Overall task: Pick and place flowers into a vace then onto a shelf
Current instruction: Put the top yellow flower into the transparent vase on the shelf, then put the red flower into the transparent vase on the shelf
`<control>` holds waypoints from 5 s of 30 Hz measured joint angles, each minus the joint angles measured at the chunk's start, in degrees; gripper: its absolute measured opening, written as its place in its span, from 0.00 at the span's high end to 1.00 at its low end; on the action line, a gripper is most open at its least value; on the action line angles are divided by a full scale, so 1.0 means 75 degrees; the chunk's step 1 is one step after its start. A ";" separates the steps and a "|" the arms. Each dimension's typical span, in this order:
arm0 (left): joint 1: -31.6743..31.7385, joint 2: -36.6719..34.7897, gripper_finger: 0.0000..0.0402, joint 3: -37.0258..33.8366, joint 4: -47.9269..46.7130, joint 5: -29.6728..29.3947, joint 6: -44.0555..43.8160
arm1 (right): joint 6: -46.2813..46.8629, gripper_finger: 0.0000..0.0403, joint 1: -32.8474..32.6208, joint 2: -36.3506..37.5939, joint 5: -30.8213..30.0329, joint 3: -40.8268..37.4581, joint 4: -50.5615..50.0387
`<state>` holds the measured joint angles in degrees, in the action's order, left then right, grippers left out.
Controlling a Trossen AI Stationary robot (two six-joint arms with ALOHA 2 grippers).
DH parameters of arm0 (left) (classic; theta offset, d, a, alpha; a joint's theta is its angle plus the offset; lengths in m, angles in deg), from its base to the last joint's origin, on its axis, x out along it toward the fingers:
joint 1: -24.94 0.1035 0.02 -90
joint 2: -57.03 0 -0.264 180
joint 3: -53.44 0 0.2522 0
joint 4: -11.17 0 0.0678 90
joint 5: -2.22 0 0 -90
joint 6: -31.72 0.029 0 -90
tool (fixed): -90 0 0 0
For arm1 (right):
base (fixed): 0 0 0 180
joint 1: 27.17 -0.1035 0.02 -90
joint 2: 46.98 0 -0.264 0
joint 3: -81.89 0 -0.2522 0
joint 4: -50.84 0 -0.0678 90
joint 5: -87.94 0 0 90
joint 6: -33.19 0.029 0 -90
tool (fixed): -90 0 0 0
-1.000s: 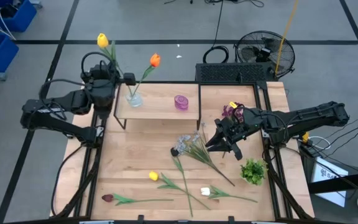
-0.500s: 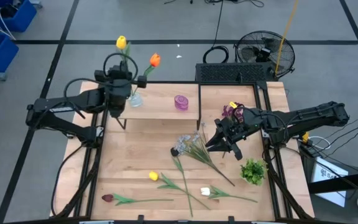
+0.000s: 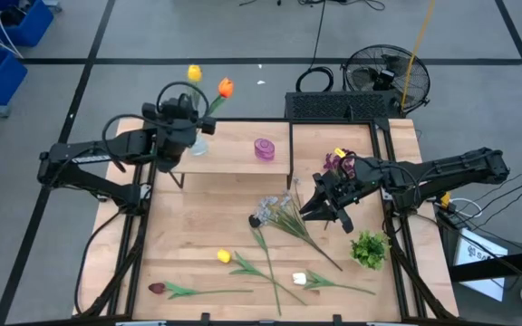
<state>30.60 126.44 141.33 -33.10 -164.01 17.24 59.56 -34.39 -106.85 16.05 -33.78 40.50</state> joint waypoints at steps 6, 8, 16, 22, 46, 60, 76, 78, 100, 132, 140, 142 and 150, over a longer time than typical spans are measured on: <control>-0.0121 0.0002 0.75 0.0000 -0.0128 0.0548 -0.0303 | 0.0000 0.77 0.0000 0.0000 0.0002 0.0000 0.0003; -0.0220 0.0002 0.74 0.0000 -0.0083 0.0565 -0.0284 | 0.0000 0.77 0.0000 0.0000 0.0003 0.0000 0.0000; -0.0931 -0.0425 0.75 0.0637 0.0286 0.0508 0.0289 | 0.0015 0.77 0.0000 0.0000 0.0003 -0.0003 0.0000; -0.1902 -0.0766 0.75 0.1493 0.0294 0.1460 0.0752 | 0.0017 0.77 0.0000 0.0000 0.0003 -0.0003 -0.0002; -0.5379 0.1520 0.75 0.0340 -0.4331 1.1595 -0.7178 | -0.0271 0.77 0.0000 -0.0003 0.0003 -0.0003 -0.0003; -0.6899 0.3786 0.75 -0.0343 -0.3798 1.2832 -0.6277 | -0.0298 0.77 0.0000 -0.0003 0.0003 -0.0003 -0.0006; -0.6858 0.5540 0.75 -0.0567 -0.2827 1.2812 -0.5080 | -0.0271 0.77 0.0000 -0.0006 0.0003 -0.0006 -0.0006; -0.6835 0.5675 0.75 -0.0544 -0.2714 1.2990 -0.4999 | -0.0271 0.77 0.0000 -0.0006 0.0003 -0.0005 -0.0006; -0.5646 0.2971 0.99 0.1025 -0.7865 1.0602 -0.3165 | -0.0271 0.70 -0.0003 -0.2052 -0.0741 -0.0009 0.4241; -0.3432 0.3854 0.99 0.1282 -0.5878 0.7196 0.3714 | 0.2197 0.62 -0.0254 -0.5592 -0.0009 0.0519 0.4290; -0.3573 0.3854 0.99 0.1282 -0.5824 0.7605 0.3800 | 0.1763 0.67 -0.0239 -0.5587 -0.0020 0.0519 0.4412; -0.3690 0.3854 0.99 0.1282 -0.5817 0.7813 0.3953 | 0.1760 0.68 -0.0236 -0.5587 -0.0035 0.0519 0.4570; -0.4079 0.3852 0.99 0.1282 -0.5832 0.7684 0.4231 | 0.1732 0.68 -0.0234 -0.5584 -0.0610 0.0519 0.4585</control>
<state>0.00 155.34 150.94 -76.85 -106.38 48.97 72.55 -36.15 -148.73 11.47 -29.89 74.89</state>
